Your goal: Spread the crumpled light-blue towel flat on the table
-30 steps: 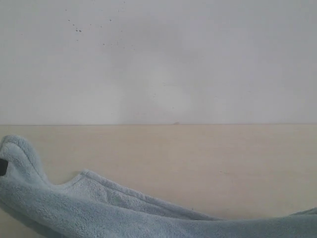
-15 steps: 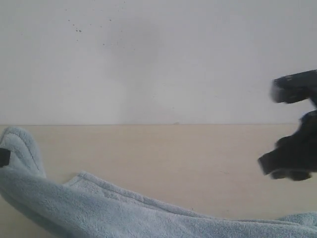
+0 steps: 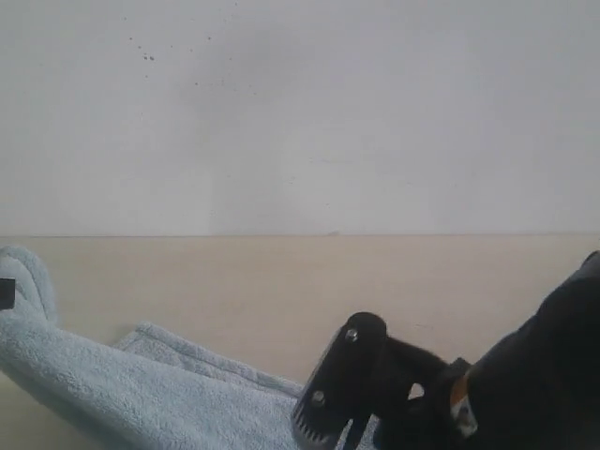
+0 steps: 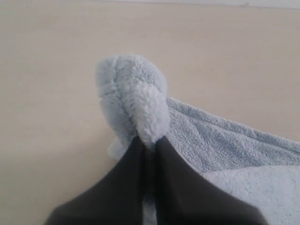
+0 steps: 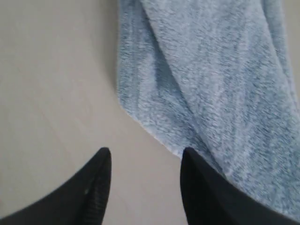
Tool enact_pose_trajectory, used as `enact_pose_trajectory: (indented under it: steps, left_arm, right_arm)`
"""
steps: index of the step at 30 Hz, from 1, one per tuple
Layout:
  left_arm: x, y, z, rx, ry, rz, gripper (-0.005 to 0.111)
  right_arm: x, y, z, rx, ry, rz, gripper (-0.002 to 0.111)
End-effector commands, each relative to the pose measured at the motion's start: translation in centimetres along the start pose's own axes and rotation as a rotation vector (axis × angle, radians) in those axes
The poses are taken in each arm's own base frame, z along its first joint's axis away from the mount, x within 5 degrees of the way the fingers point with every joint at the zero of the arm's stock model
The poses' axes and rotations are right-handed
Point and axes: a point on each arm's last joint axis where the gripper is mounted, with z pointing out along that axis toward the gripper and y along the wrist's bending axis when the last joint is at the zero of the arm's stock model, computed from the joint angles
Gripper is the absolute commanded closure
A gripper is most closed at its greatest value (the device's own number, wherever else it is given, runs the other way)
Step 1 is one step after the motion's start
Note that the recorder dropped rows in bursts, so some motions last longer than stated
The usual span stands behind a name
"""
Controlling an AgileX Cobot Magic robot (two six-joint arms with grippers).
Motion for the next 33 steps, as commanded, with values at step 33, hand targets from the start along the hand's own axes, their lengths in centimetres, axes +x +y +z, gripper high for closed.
enact_pose_trajectory:
  steps: [33]
  left_arm:
    - [0.4, 0.1, 1.3, 0.020, 0.026, -0.137, 0.103]
  right_arm:
    - [-0.8, 1.3, 11.2, 0.012, 0.009, 0.151, 0.065]
